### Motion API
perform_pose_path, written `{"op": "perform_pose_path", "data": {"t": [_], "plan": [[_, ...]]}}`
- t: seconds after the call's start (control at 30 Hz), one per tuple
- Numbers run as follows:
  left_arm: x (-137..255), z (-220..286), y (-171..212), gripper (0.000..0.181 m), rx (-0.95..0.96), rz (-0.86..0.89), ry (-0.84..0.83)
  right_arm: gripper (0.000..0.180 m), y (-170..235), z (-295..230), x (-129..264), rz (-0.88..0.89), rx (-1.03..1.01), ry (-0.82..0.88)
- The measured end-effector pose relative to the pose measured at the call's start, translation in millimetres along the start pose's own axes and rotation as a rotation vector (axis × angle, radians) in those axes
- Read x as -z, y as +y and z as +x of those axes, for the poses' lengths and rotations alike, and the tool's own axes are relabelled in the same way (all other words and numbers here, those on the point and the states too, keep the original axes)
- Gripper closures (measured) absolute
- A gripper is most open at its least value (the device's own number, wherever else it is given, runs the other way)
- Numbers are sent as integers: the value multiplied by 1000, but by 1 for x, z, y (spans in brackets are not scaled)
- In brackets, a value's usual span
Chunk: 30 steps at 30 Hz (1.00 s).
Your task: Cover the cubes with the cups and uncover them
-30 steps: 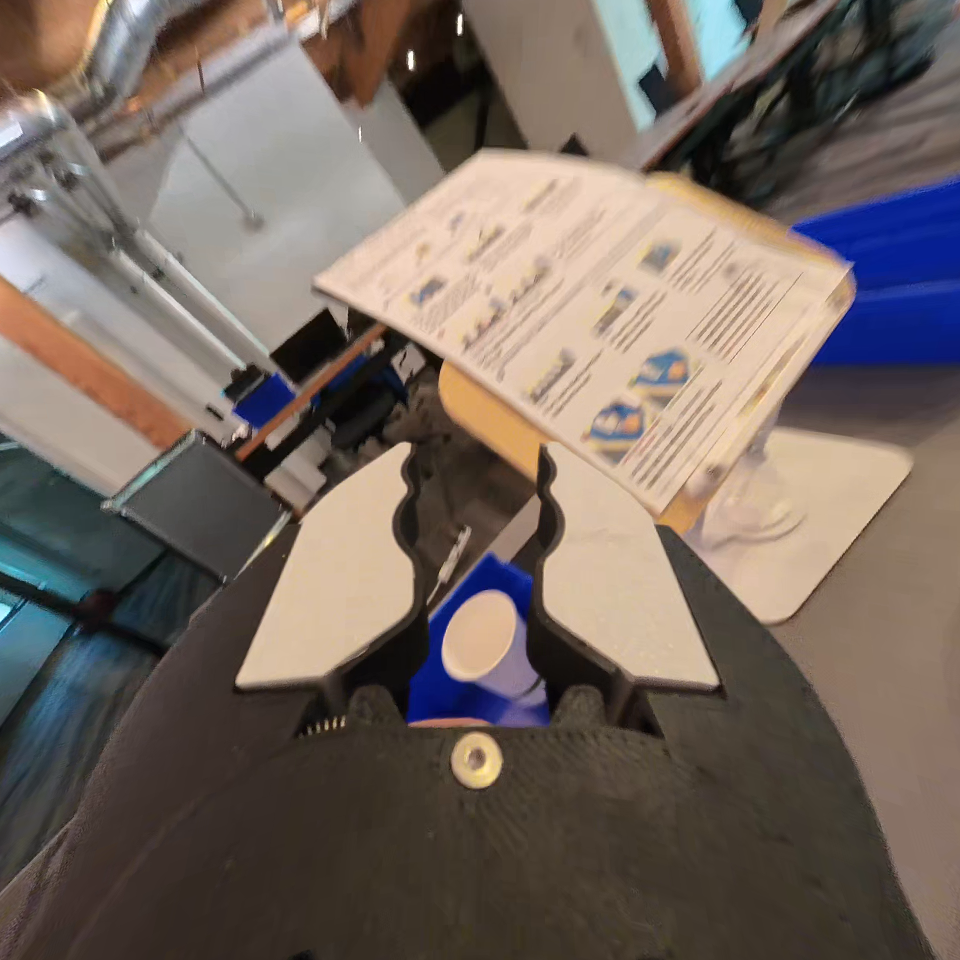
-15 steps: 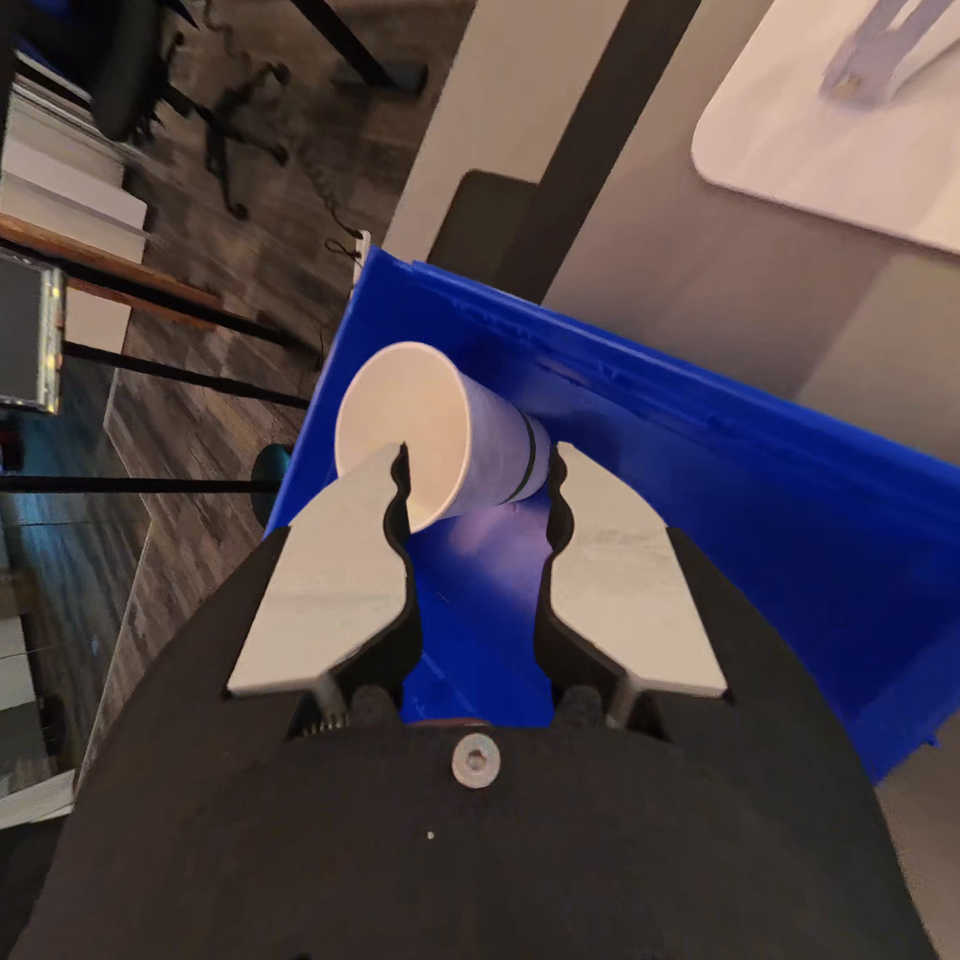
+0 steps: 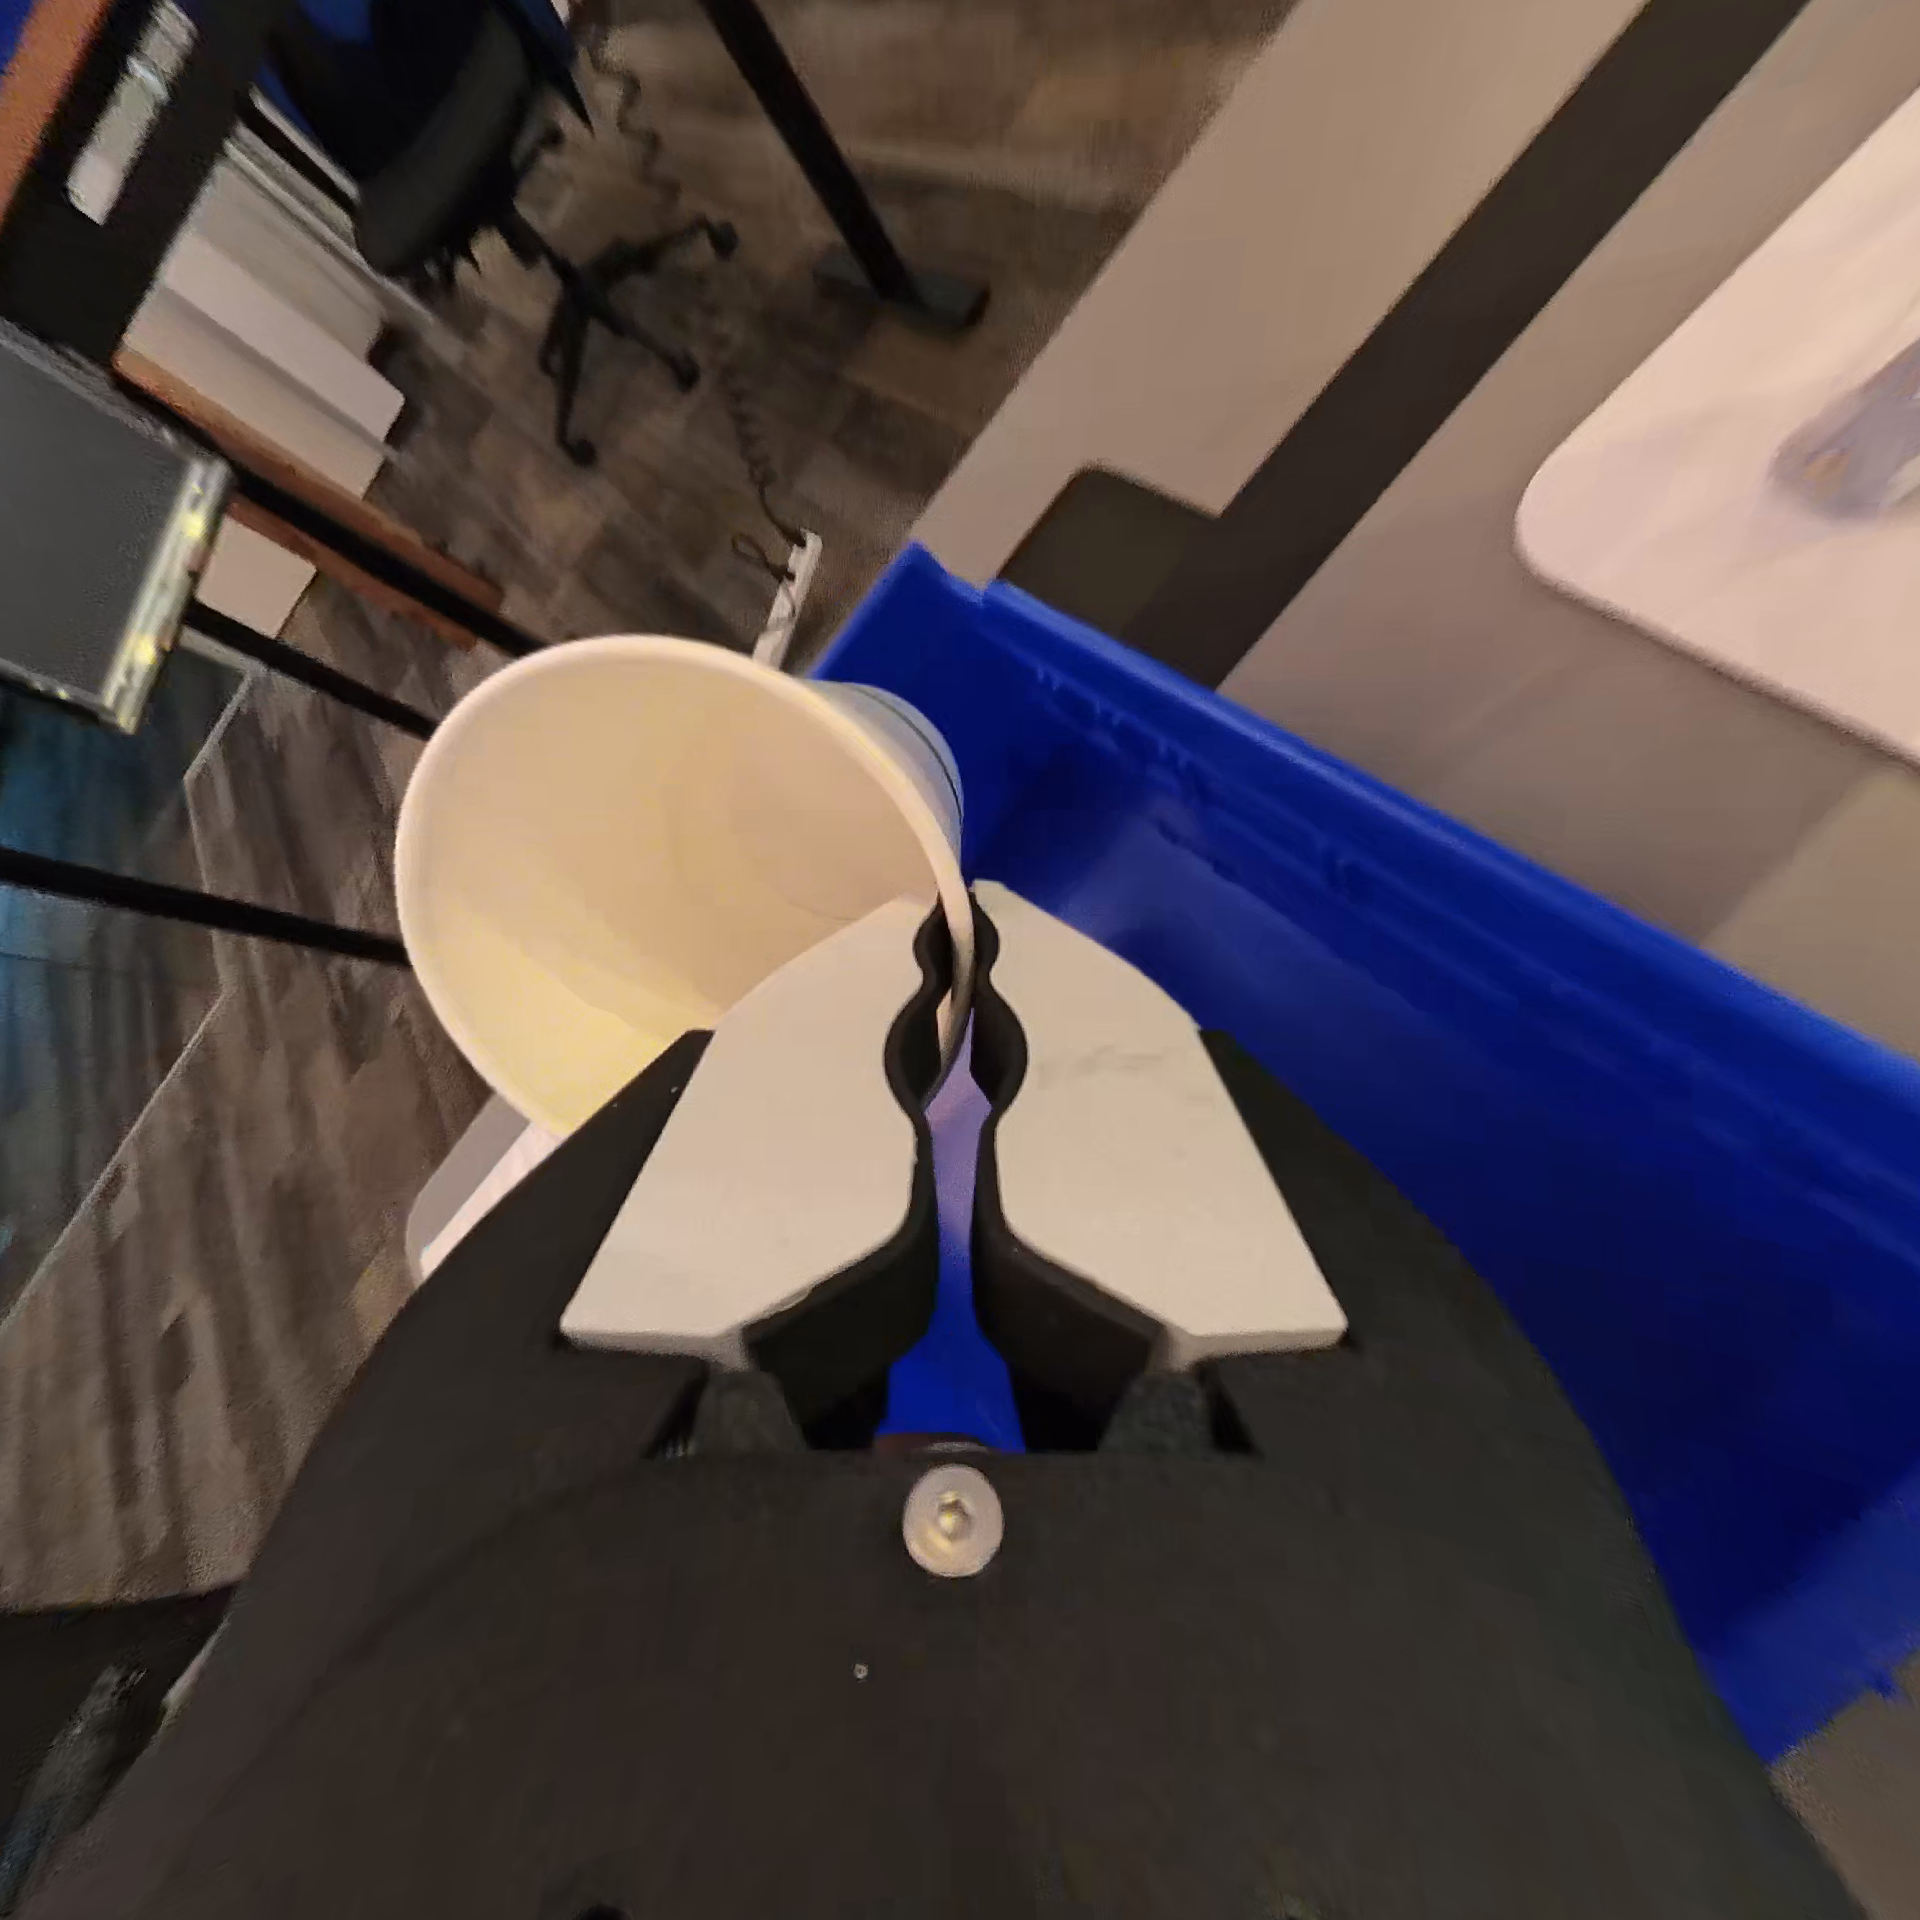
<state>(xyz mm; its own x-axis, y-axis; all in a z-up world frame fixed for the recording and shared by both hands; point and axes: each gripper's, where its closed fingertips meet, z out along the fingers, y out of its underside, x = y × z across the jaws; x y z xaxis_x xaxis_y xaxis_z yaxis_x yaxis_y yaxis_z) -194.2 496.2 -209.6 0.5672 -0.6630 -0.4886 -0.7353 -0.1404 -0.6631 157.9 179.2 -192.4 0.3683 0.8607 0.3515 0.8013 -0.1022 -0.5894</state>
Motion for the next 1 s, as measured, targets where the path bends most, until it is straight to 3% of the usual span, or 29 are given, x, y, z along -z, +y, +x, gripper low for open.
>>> {"op": "perform_pose_path", "data": {"t": [0.23, 0.43, 0.7, 1.0], "plan": [[125, 3, -105, 181, 160, 643, 174, 88, -51, 12, 21, 237, -30, 55], [218, 68, -175, 181, 20, 1007, 343, 77, -106, 17, 43, 512, -115, 45], [262, 190, -228, 181, -130, 1208, 614, 65, -145, 17, 65, 805, -271, -34], [266, 269, -238, 181, -272, 1232, 667, 60, -150, 27, 82, 1039, -472, -193]]}}
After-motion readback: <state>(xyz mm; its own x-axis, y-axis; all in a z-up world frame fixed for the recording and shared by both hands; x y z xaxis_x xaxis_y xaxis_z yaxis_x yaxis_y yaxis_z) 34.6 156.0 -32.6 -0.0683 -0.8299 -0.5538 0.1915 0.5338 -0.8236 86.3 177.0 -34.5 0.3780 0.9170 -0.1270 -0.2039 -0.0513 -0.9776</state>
